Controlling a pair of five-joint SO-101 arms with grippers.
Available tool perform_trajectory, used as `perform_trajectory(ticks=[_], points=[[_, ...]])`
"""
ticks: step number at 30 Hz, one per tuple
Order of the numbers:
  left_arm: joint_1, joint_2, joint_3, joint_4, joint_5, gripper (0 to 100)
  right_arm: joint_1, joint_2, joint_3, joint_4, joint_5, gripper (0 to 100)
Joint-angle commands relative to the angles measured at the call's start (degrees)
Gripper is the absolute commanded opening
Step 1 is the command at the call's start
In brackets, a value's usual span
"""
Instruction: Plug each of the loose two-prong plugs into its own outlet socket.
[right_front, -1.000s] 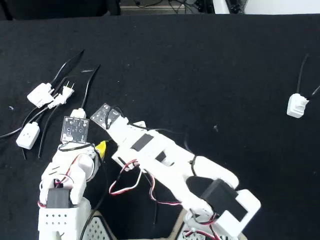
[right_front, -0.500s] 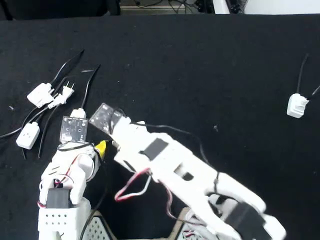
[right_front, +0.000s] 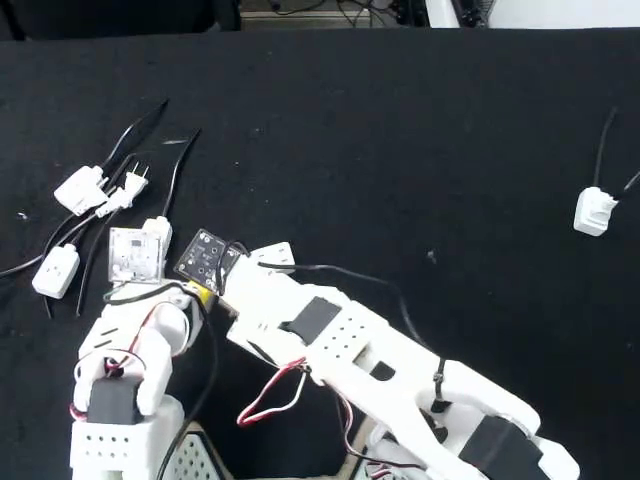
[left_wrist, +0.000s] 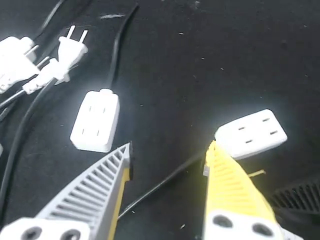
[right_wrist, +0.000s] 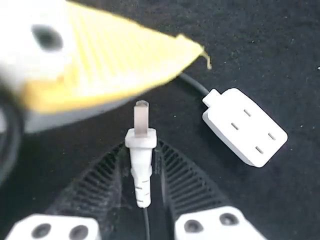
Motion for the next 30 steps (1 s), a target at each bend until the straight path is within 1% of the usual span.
perform_trajectory(ticks=[1, 9, 12, 15, 21, 26, 30], points=[[1.7, -0.3, 0.3, -0.3, -1.2, 25, -0.9, -3.1, -2.0, -1.8, 0.2, 1.0], [1.3, -0.3, 0.7, 0.1, -1.2, 25, -0.9, -3.2, -2.6, -1.9, -1.8, 1.0], [1.2, -0.3, 1.5, -0.3, -1.2, 25, -0.9, -3.2, -2.0, -3.8, -2.0, 1.0], [1.3, -0.3, 1.5, -0.3, -0.8, 25, -0.9, -3.2, -1.9, -4.1, -4.1, 1.0], [1.2, -0.3, 3.7, -2.2, 0.9, 24, -0.9, -3.2, -2.0, -4.1, -4.6, 1.0], [1.2, -0.3, 3.7, -2.2, 1.0, 24, -0.9, -3.2, -1.8, -4.1, -4.6, 1.0], [1.2, -0.3, 3.7, -2.4, 4.7, 24, -0.9, -3.2, -1.7, -4.2, -4.7, 1.0]])
